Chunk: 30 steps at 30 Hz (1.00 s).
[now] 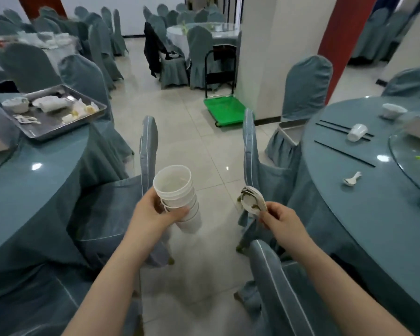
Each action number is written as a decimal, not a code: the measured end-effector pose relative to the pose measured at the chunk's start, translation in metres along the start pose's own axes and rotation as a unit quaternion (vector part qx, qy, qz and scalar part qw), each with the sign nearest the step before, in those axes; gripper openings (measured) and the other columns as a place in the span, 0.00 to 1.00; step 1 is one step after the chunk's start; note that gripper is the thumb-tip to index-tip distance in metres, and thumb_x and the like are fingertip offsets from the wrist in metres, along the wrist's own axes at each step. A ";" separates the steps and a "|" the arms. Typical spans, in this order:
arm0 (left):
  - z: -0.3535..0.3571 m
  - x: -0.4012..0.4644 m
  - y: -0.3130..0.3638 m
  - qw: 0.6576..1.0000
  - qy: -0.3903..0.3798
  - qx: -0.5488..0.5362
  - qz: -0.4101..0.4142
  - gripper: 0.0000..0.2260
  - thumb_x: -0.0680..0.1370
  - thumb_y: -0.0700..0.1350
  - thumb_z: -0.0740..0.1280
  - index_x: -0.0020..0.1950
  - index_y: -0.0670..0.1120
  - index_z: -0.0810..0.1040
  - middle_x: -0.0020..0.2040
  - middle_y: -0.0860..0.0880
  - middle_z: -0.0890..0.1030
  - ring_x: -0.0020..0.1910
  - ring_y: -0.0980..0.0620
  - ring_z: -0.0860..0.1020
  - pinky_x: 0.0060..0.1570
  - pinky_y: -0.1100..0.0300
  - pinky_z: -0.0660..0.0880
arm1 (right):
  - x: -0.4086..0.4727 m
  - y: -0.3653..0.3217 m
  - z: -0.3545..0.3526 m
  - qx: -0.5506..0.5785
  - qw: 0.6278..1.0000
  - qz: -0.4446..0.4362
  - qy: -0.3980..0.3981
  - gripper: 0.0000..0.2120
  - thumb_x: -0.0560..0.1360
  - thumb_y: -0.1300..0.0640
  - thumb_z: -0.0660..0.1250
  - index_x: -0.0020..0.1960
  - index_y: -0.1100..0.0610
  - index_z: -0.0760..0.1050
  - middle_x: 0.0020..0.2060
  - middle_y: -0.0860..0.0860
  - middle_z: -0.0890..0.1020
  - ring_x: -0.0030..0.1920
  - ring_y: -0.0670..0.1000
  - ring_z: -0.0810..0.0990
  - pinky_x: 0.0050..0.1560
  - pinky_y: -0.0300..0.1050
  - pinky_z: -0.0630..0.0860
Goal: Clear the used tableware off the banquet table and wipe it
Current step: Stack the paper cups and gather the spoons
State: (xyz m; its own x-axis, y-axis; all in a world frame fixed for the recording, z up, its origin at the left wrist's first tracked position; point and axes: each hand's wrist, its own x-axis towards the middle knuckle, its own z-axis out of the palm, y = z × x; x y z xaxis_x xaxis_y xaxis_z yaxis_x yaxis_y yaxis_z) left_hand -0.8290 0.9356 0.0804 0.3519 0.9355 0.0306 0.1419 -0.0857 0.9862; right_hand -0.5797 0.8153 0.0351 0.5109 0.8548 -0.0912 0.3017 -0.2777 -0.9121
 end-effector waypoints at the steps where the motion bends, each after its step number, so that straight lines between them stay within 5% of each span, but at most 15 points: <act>1: -0.002 0.017 -0.001 1.000 -0.012 0.000 -0.002 0.20 0.67 0.35 0.77 0.53 0.53 0.76 0.47 0.57 0.83 0.47 0.61 0.81 0.44 0.69 0.76 | 0.007 -0.002 0.004 0.005 1.000 0.006 0.015 0.08 0.78 0.61 0.62 0.46 0.53 0.79 0.30 0.43 0.80 0.31 0.37 0.75 0.32 0.29 0.72; 4: 0.003 0.065 -0.004 0.998 -0.053 -0.009 -0.023 0.21 0.69 0.36 0.76 0.58 0.49 0.76 0.50 0.53 0.83 0.49 0.56 0.81 0.48 0.62 0.77 | 0.024 -0.001 0.005 -0.004 0.997 0.041 0.063 0.07 0.78 0.57 0.63 0.44 0.49 0.78 0.30 0.43 0.78 0.29 0.38 0.73 0.33 0.32 0.69; 7: 0.015 0.107 -0.007 0.994 -0.101 -0.020 -0.026 0.20 0.69 0.36 0.75 0.54 0.53 0.76 0.47 0.54 0.84 0.45 0.60 0.81 0.39 0.67 0.77 | 0.045 0.006 -0.005 -0.028 0.992 0.062 0.103 0.08 0.77 0.53 0.64 0.40 0.50 0.76 0.27 0.42 0.75 0.27 0.39 0.69 0.31 0.33 0.67; 16: 0.069 0.253 -0.003 0.983 -0.181 0.019 -0.010 0.20 0.67 0.41 0.77 0.54 0.58 0.77 0.48 0.58 0.83 0.47 0.59 0.81 0.43 0.65 0.74 | 0.161 0.027 -0.040 -0.014 0.978 0.107 0.177 0.01 0.74 0.52 0.68 0.45 0.47 0.77 0.34 0.38 0.81 0.33 0.36 0.76 0.30 0.30 0.68; 21: 0.108 0.322 0.007 0.979 -0.204 0.006 0.004 0.20 0.67 0.40 0.76 0.55 0.57 0.77 0.48 0.56 0.83 0.47 0.59 0.81 0.43 0.64 0.74 | 0.214 0.037 -0.060 -0.008 0.968 0.145 0.205 0.12 0.76 0.49 0.65 0.37 0.53 0.74 0.22 0.44 0.73 0.23 0.41 0.69 0.29 0.39 0.67; 26: 0.162 0.378 0.017 0.966 -0.260 -0.017 0.010 0.24 0.66 0.38 0.76 0.59 0.51 0.77 0.52 0.53 0.83 0.52 0.54 0.81 0.48 0.59 0.75 | 0.245 0.049 -0.088 0.028 0.954 0.181 0.236 0.11 0.78 0.53 0.62 0.42 0.53 0.79 0.24 0.46 0.73 0.25 0.43 0.71 0.31 0.38 0.71; 30: 0.214 0.426 0.025 0.945 -0.325 -0.035 0.032 0.24 0.65 0.40 0.77 0.57 0.57 0.76 0.52 0.56 0.83 0.51 0.57 0.81 0.49 0.59 0.76 | 0.264 0.065 -0.114 -0.007 0.935 0.226 0.274 0.11 0.79 0.52 0.62 0.42 0.52 0.79 0.27 0.45 0.74 0.27 0.43 0.71 0.32 0.38 0.68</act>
State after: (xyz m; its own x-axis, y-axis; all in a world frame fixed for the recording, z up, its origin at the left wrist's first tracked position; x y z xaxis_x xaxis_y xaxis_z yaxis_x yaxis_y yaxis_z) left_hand -0.4777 1.2584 0.0829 0.8542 0.5200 0.0062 0.0474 -0.0898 0.9948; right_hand -0.3337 0.9729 -0.0027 0.9232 0.2970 -0.2439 -0.0358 -0.5653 -0.8241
